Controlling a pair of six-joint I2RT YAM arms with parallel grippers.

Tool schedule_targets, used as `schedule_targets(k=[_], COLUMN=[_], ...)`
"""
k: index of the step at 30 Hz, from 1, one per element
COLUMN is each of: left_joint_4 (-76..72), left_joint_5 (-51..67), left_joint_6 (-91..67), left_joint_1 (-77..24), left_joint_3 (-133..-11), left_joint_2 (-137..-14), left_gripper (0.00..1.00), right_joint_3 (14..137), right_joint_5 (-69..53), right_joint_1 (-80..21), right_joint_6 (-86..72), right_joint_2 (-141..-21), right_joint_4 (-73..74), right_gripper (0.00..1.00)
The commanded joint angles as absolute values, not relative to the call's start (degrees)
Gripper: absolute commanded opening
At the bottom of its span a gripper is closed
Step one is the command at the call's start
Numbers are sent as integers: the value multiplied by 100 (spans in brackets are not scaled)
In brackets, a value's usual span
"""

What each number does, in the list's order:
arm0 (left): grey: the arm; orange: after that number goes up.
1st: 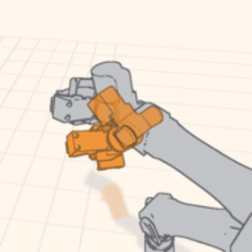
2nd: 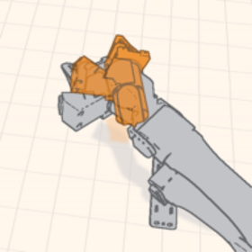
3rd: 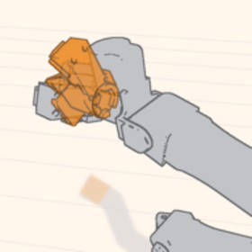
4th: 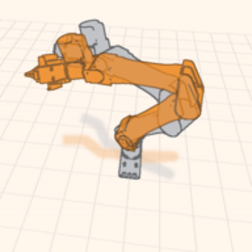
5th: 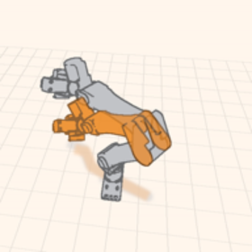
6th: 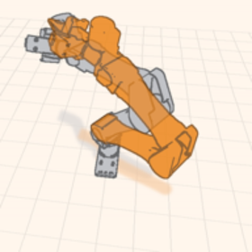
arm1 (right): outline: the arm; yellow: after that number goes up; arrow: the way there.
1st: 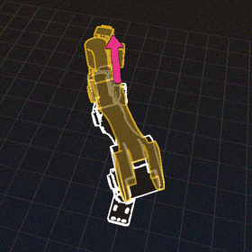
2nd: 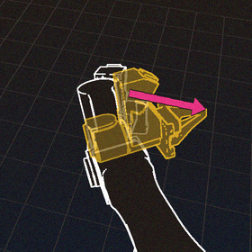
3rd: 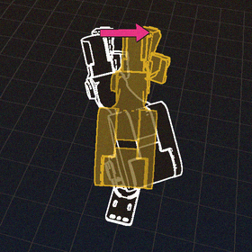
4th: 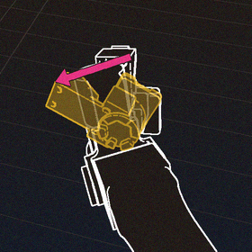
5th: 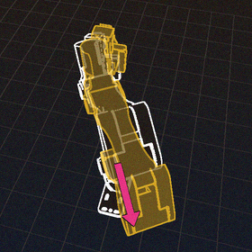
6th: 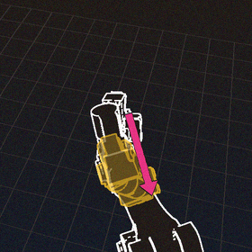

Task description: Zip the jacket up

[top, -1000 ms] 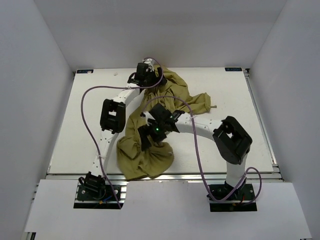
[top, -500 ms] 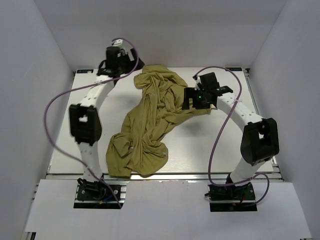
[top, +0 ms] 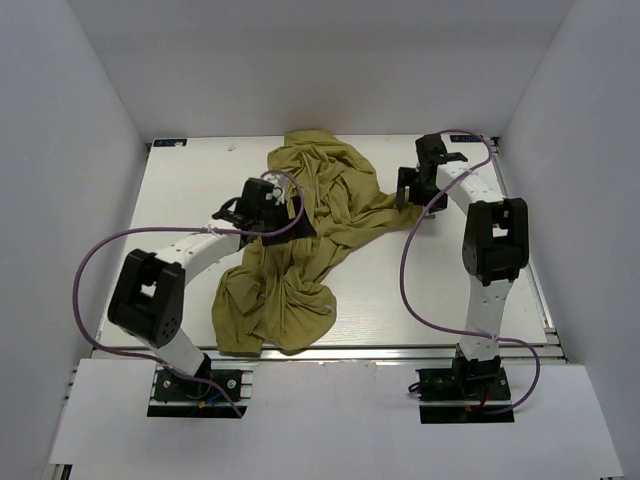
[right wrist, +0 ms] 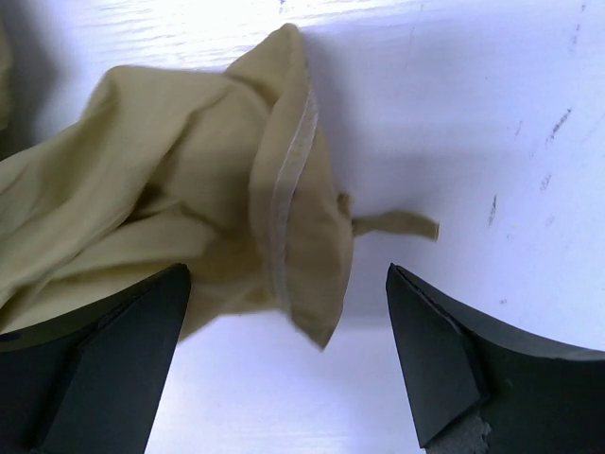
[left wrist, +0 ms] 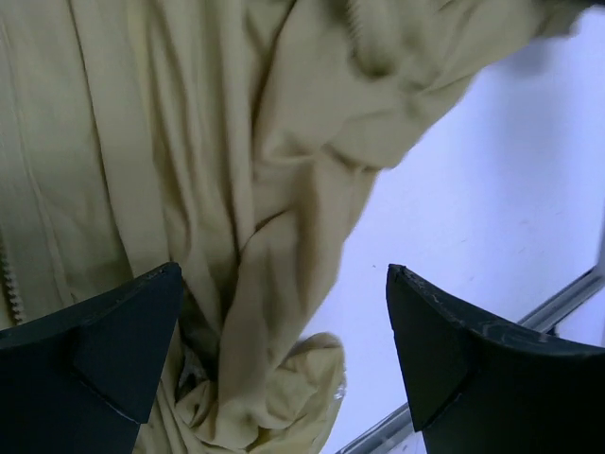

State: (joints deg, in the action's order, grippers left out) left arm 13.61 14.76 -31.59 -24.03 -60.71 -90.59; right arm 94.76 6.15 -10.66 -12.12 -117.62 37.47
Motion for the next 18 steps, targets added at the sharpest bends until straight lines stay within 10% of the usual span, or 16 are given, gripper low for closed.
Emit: schedule_targets(k=[1, 5, 6, 7, 18], left_joint_4=[1556, 1407, 1389, 1406, 2328], left_joint_5=[1450, 1170, 1056, 959, 219], left_joint_6=[-3322, -3235, -3226, -3208, -2743], left_joint_1=[-2426, -2426, -2426, -2417, -2092], left_joint_3=[-5968, -6099, -6221, -6336, -9243], left_joint_2=[-9341, -9877, -10001, -10150, -12654], left_gripper=[98, 98, 98, 98, 98], right_joint_3=[9870, 9484, 9362, 9099, 7198], right_joint_5=[835, 677, 451, 422, 1958], right_joint_1=[-1090, -1046, -1037, -1011, -1011], right_joint_6=[-1178, -1125, -1099, -1125, -1994], right_joint_2=[-11970, -11892, -11752, -11647, -8440], right_joint_4=[4069, 3745, 3631, 3586, 5077], right_gripper=[89, 69, 49, 3, 0])
